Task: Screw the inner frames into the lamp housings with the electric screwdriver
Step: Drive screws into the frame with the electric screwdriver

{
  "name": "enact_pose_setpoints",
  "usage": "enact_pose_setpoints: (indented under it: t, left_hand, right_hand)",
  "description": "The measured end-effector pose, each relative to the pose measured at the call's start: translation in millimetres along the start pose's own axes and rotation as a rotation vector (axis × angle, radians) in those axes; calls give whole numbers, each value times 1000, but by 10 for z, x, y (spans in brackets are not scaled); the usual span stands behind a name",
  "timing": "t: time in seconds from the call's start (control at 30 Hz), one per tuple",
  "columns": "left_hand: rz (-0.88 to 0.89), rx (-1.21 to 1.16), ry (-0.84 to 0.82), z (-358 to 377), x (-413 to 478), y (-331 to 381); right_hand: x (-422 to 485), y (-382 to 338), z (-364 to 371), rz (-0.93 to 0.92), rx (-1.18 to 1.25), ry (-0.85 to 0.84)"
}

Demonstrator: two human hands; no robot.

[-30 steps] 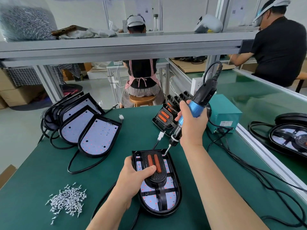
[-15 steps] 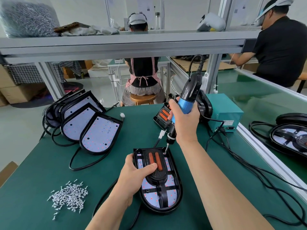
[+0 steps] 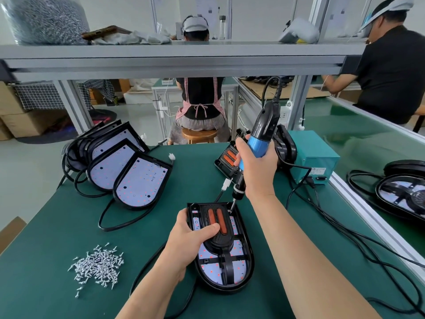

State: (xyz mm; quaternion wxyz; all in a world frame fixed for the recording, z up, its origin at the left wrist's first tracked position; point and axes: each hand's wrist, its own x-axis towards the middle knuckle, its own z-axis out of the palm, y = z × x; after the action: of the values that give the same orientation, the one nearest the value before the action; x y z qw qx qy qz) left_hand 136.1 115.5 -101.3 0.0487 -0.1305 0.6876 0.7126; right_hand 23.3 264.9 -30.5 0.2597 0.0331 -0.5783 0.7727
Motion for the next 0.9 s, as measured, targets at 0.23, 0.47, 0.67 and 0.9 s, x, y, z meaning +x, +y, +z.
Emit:
enact_pose_setpoints:
  t: [0.23,0.47,0.67,0.9]
  left_hand:
    - [2,-10,2,4,13,-12]
    - [14,-13,2,6,10,-23]
    - [14,-4,0,-15,6,-24]
    - [16,-6,-8,-18,13,-30]
  right_hand:
    - [-31,-42,45,8,-17,-128]
    - [-66,-53,58,2,-32,-143]
    - [-55,-61,28,-9,-44,-96]
    - [-43,-30,8,-1,-6,-36]
